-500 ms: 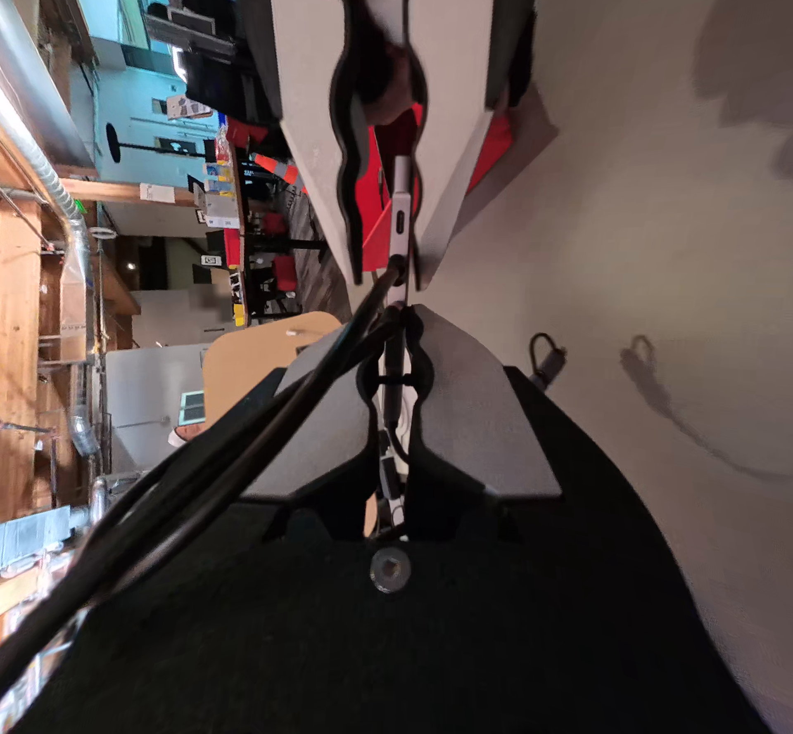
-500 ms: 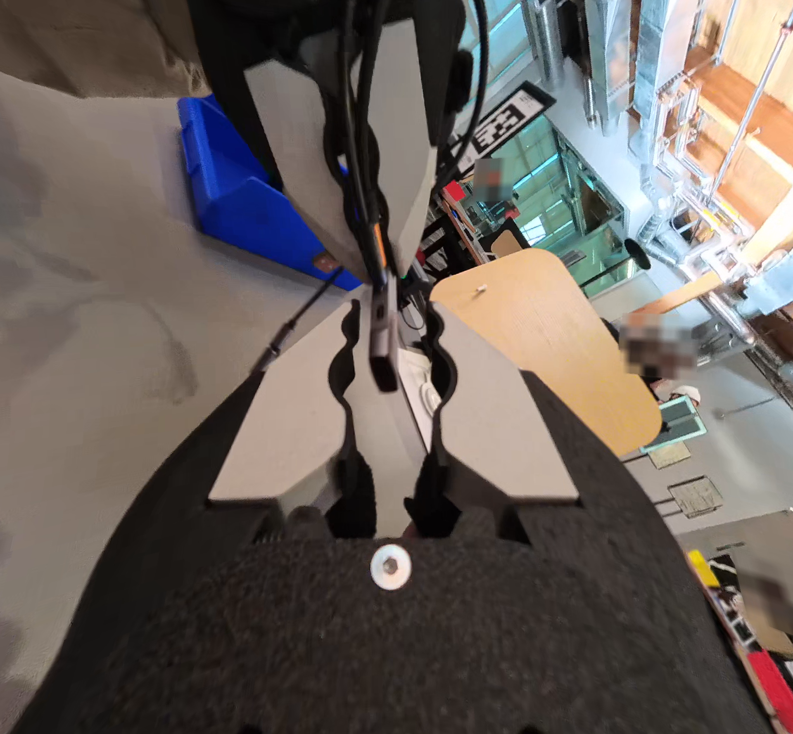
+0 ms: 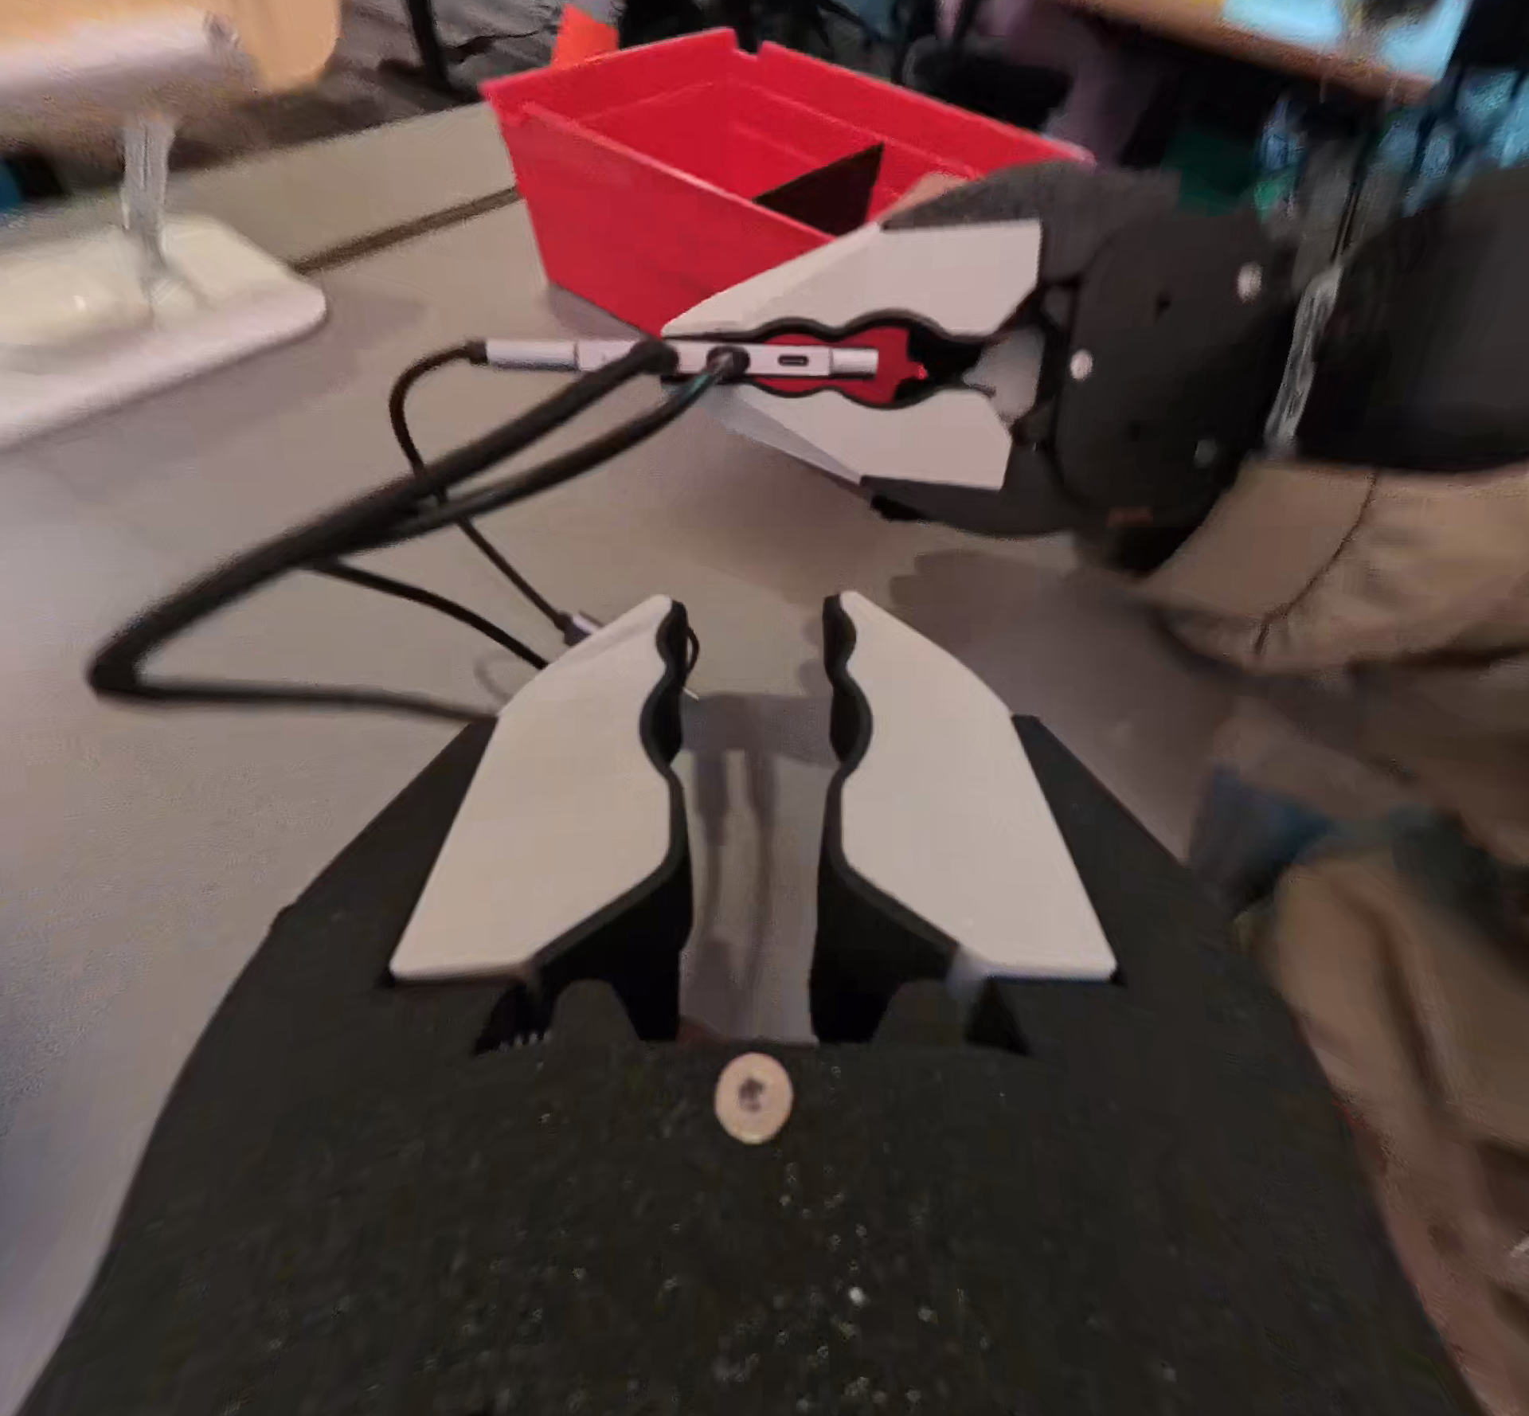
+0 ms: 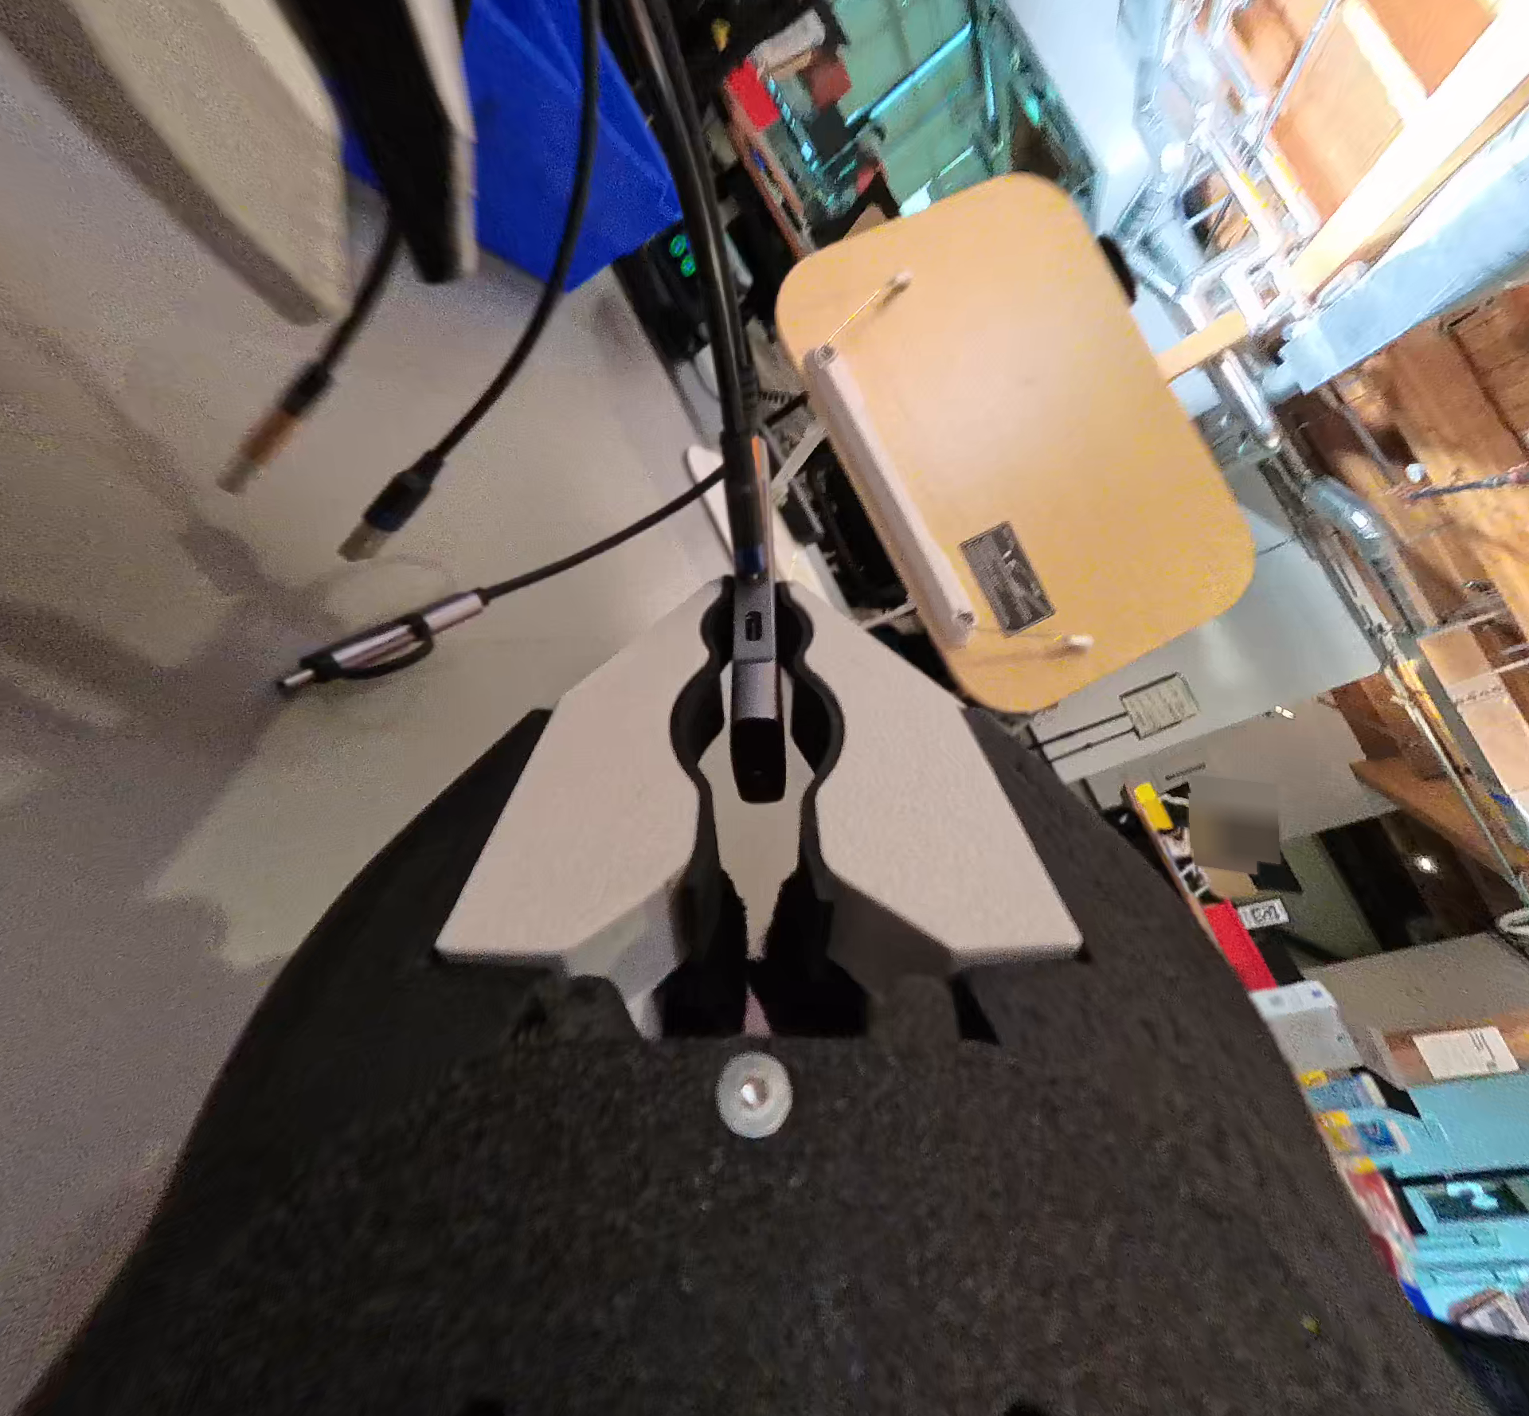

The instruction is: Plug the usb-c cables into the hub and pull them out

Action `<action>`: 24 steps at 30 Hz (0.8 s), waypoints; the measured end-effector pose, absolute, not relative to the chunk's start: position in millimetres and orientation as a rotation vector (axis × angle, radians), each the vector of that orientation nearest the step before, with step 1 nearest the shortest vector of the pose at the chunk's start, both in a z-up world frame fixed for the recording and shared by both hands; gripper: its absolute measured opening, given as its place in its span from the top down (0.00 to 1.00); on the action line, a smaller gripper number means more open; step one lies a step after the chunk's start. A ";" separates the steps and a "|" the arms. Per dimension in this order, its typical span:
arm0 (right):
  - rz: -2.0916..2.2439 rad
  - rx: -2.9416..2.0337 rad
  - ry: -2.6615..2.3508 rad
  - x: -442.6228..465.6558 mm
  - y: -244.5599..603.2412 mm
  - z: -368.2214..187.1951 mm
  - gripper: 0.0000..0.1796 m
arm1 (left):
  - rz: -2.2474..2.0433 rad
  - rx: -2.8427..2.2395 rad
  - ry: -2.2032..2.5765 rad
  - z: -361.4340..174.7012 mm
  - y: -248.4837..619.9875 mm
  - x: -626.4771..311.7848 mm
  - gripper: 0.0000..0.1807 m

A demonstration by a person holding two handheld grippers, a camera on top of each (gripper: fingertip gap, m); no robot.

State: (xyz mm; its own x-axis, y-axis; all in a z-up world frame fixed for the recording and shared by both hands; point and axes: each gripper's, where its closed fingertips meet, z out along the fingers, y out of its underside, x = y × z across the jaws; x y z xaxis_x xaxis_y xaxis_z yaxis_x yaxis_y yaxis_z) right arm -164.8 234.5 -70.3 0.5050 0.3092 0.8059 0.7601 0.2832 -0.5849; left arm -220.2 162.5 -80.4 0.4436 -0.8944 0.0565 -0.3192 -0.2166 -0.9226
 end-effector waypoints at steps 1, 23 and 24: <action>-0.406 -1.310 -1.053 -167.1 233.7 -76.0 0.96 | -0.833 -1.802 0.944 -85.5 156.8 -221.9 0.83; -0.552 -1.182 -1.192 -229.9 201.5 -98.0 0.96 | -0.742 -1.602 0.596 -81.0 166.9 -234.9 0.95; -0.551 -1.191 -1.195 -228.9 202.0 -99.3 0.96 | -0.738 -1.613 0.612 -83.1 167.4 -234.4 0.95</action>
State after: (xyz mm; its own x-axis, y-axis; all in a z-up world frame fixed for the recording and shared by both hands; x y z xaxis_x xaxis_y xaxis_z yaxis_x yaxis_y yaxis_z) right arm -228.9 202.0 -99.3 0.3392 0.2391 0.9098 0.8472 0.3427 -0.4059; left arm -234.4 167.4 -83.1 0.6607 -0.7395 0.1289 0.0103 -0.1627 -0.9866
